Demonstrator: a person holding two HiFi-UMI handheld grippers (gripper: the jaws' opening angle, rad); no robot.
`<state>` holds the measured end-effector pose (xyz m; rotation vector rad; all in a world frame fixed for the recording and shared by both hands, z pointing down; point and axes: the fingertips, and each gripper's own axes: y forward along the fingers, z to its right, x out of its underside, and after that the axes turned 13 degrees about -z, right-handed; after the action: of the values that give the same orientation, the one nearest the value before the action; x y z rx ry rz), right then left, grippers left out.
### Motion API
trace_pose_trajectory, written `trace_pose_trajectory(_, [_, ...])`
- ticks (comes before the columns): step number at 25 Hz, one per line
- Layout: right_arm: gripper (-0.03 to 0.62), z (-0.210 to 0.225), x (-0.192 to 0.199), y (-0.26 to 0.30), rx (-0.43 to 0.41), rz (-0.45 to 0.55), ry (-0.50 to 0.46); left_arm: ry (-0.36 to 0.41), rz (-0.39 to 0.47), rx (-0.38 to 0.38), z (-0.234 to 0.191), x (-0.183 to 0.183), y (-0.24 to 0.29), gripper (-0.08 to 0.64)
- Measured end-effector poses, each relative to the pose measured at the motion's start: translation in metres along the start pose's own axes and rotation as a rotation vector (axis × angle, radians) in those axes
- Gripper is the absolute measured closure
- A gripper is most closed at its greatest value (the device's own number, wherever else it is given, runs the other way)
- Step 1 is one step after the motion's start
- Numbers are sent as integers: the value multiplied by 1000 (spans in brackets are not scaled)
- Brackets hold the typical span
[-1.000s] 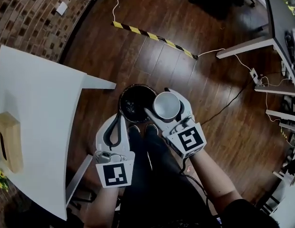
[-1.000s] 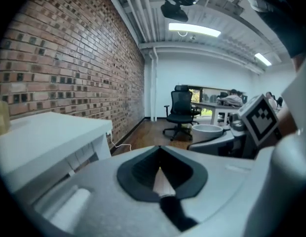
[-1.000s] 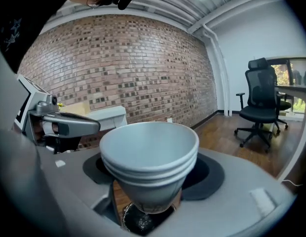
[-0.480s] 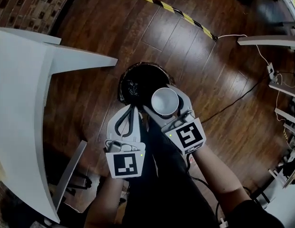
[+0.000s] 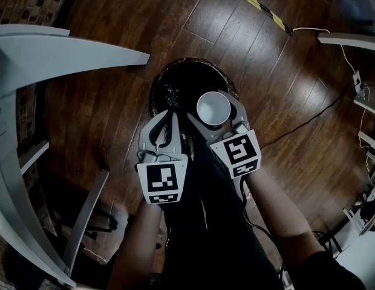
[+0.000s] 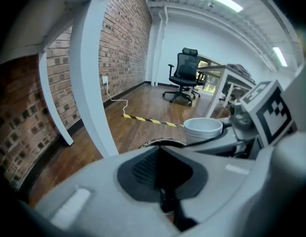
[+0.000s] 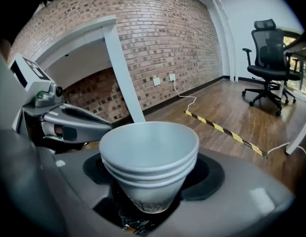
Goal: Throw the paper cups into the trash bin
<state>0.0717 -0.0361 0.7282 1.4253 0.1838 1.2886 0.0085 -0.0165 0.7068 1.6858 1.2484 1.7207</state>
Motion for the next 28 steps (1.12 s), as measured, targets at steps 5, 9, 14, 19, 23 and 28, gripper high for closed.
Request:
trace_pose_trajectory(5, [239,5,13,18,-5,-38,10,-17,-57,1,-12,19,20,555])
trace_pose_trajectory(9, [239,12,24,29,-9,-69,20,-33,-110,15,-16,31,37,555])
trace_pose_trajectory(14, [236,16,39,38,18,-102,25,-49,-139,24,-18,40,47,555])
trace_pose_trajectory(19, [223,20,45,38,44,-117,7,-41,-142,27,-16,44,45,555])
trace_pose_trajectory(23, [169,14,45,40,16,-127,5,-43,-147,25,-12,45,43,555])
trace_pose_trajectory(28, [167,14,37,38,21,-120,9,-28,-139,37,-7,40,40,555])
